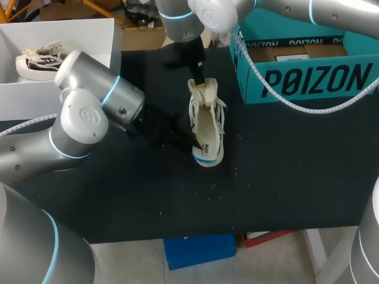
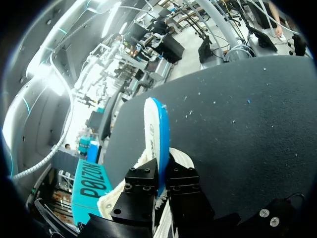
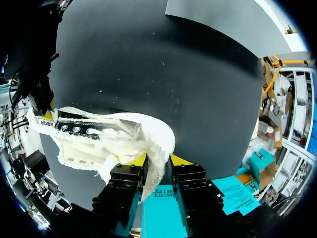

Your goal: Take the shoe out of the shoebox, open the shoe tongue, remove and reinsert the insole, then place the shoe into the shoebox

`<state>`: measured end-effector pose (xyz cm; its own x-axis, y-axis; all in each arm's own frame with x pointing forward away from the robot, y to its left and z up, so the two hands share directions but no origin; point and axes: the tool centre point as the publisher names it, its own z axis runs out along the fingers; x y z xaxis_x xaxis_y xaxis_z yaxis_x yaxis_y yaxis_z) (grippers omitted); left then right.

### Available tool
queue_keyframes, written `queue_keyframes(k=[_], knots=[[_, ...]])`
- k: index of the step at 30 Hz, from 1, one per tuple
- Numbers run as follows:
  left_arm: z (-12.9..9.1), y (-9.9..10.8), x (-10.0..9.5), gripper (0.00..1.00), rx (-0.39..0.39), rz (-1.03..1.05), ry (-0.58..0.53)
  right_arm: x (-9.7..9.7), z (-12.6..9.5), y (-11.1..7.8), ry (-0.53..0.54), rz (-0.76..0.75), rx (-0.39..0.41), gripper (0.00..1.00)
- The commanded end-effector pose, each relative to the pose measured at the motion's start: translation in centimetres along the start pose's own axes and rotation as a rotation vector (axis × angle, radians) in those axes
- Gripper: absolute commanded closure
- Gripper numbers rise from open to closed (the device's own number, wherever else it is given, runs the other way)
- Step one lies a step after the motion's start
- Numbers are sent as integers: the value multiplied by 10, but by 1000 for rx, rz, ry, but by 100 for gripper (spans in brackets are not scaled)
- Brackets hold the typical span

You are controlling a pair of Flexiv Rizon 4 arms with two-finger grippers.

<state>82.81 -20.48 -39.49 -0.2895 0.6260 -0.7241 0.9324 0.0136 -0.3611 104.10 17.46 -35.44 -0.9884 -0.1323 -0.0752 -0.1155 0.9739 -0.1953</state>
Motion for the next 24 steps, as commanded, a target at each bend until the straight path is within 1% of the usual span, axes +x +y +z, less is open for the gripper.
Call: queue_keyframes(k=[1, 5, 9, 16, 19, 22, 24], knots=[[0, -7, -3, 100, -13, 12, 6, 17, -27, -20, -65, 34, 12, 0], [-5, -11, -11, 100, -27, 36, 9, 29, -47, -33, -127, 79, 12, 0], [-14, -15, -20, 100, -48, 64, 18, 43, -66, -41, -184, 130, -14, 0], [-21, -21, -23, 100, -64, 92, 46, 75, -94, -39, -279, 184, -89, 0], [-21, -23, -26, 100, -67, 94, 21, 92, -99, -36, -304, 198, -116, 0], [-19, -25, -28, 100, -56, 82, -11, 110, -101, -35, -312, 221, -133, 0], [-17, -25, -29, 100, -56, 82, -14, 121, -101, -35, -318, 249, -147, 0]])
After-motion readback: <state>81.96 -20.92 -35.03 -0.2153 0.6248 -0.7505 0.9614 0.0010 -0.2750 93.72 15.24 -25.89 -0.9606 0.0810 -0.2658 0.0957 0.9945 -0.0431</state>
